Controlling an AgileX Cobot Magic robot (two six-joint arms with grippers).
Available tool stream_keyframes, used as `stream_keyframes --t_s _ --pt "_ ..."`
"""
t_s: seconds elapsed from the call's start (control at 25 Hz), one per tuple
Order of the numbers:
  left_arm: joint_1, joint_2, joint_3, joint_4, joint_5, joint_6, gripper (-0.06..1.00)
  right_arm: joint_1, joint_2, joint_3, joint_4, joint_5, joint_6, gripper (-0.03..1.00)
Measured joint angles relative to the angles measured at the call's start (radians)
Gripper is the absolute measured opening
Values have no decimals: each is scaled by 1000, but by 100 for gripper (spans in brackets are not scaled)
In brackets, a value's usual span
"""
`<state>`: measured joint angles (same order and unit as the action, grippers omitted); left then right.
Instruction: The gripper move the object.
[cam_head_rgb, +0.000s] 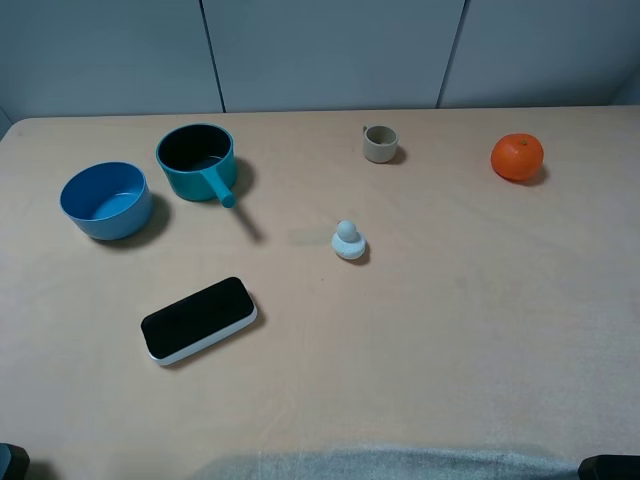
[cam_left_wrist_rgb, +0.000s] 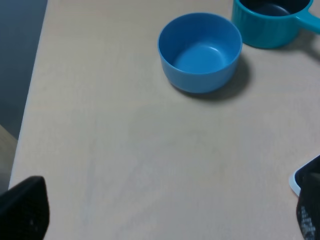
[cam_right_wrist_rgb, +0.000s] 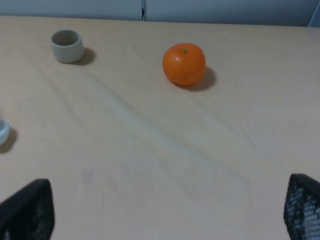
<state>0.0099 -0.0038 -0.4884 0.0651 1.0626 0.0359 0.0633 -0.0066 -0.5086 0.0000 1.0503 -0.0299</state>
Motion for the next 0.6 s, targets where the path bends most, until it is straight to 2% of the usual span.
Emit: stream_keyframes --t_s 0.6 --pt "0 0 0 0 0 0 99 0 0 0 11 -1 0 69"
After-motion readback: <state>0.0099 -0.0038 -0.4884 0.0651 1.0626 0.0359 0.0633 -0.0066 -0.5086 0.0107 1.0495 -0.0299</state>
